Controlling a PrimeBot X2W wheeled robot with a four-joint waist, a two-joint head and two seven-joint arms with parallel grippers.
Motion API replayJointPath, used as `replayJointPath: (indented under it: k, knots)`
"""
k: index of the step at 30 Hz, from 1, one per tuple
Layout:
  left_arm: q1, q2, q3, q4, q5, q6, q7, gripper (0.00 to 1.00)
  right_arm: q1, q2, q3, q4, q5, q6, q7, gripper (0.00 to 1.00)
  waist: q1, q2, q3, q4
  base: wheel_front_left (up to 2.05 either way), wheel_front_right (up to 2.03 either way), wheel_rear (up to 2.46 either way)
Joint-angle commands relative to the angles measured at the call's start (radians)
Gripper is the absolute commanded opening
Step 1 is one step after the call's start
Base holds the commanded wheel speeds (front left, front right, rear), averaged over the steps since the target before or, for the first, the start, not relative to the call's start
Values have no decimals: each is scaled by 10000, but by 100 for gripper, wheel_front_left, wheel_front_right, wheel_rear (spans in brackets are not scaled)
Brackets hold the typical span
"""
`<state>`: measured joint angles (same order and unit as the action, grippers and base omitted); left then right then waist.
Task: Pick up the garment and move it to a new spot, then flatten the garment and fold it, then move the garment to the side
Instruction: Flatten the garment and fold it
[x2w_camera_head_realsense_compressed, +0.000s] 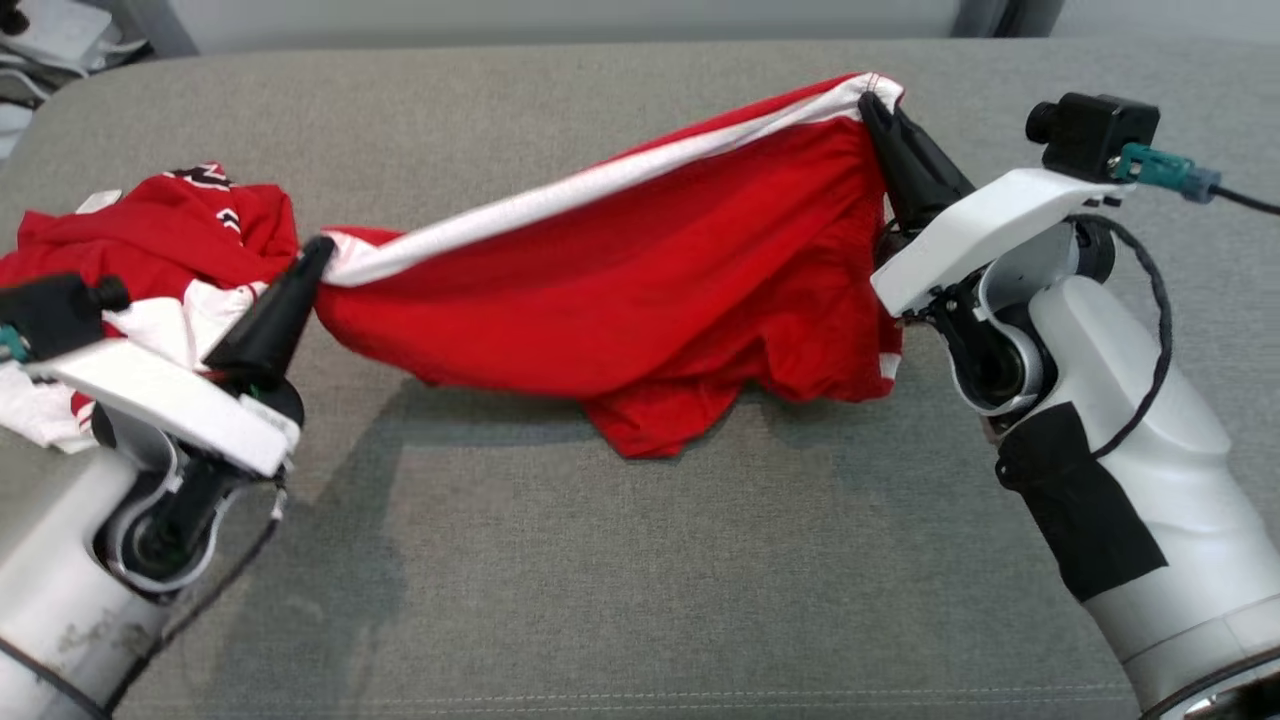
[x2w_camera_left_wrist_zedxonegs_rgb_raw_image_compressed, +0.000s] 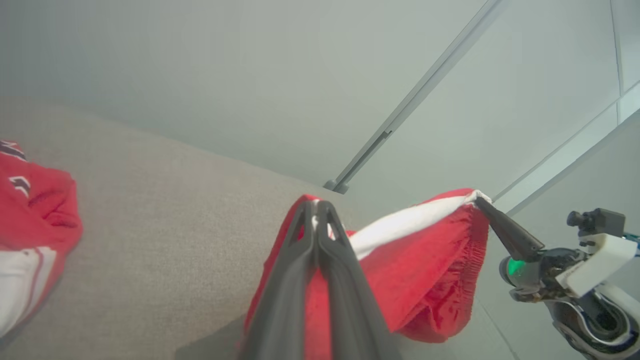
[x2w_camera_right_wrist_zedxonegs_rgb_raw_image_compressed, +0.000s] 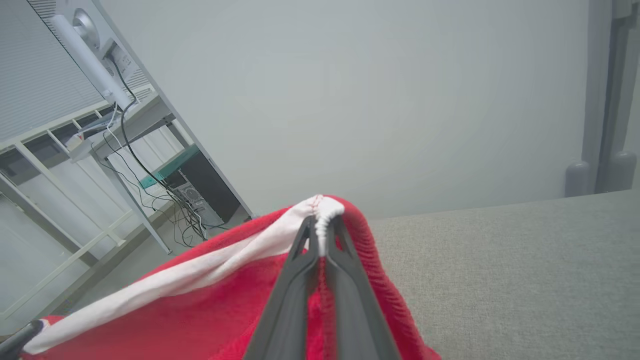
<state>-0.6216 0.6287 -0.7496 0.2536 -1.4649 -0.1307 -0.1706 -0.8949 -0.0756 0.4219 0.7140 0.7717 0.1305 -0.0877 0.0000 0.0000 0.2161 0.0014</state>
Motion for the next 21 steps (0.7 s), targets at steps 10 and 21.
replayJointPath:
  k: [10,21]
  knots:
    - [-998,576,-100,2000,-579,0,1517,0,1395,-1082,428,-2211,2958,2,3937,0,0,0,-1946,-725,0,0,0]
    - [1118,1796,-3127,1082,-292,0,6039,0,5134,-2883,1028,-4805,5244,2,9571,0,0,0,-2333,-759,0,0,0]
